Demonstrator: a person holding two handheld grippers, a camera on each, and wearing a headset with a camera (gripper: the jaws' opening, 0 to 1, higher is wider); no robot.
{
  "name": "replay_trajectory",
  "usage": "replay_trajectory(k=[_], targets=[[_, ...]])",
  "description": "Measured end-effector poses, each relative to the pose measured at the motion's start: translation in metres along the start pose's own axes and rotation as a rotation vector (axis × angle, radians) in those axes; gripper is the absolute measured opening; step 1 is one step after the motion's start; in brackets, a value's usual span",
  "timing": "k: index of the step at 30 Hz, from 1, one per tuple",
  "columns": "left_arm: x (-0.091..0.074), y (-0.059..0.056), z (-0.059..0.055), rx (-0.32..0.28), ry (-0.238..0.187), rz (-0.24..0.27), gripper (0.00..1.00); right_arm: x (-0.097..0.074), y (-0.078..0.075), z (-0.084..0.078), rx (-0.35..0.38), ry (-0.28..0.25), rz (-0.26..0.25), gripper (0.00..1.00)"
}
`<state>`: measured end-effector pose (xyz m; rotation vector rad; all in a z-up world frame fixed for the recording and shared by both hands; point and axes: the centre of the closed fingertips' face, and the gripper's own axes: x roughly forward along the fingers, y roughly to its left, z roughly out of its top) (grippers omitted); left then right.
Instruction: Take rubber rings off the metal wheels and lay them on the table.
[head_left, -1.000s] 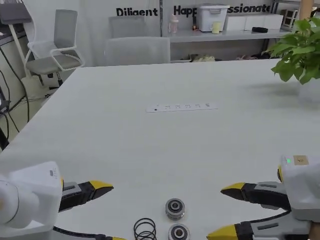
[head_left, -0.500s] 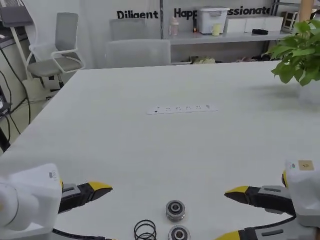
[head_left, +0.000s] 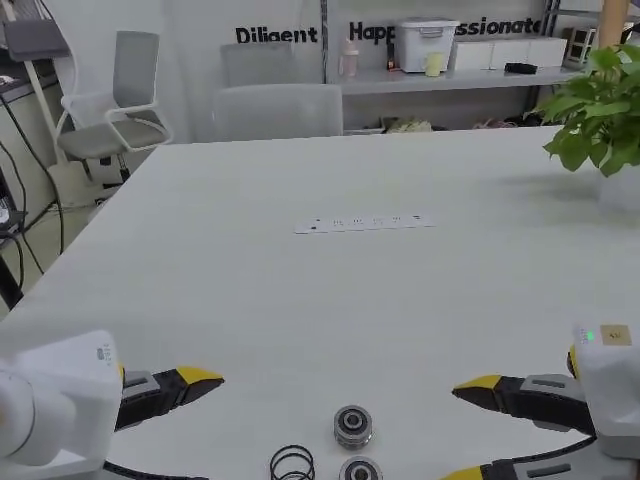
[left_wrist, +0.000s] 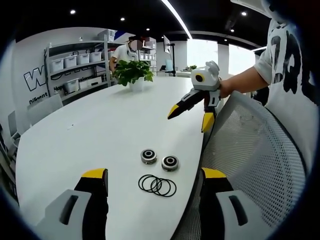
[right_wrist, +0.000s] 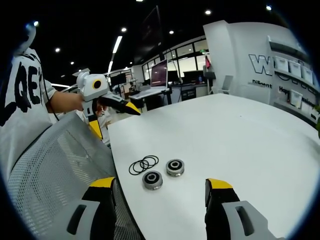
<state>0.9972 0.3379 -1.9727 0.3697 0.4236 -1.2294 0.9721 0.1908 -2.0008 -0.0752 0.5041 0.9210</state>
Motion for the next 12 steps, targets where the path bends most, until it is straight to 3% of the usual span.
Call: replay_trajectory(k=[12], targets=[[-0.0004, -0.0012, -0.0003, 0.0, 0.003, -0.001, 0.72, -0.0011, -0.0006, -0.0008, 0.001, 0.001, -0.002, 0.7]])
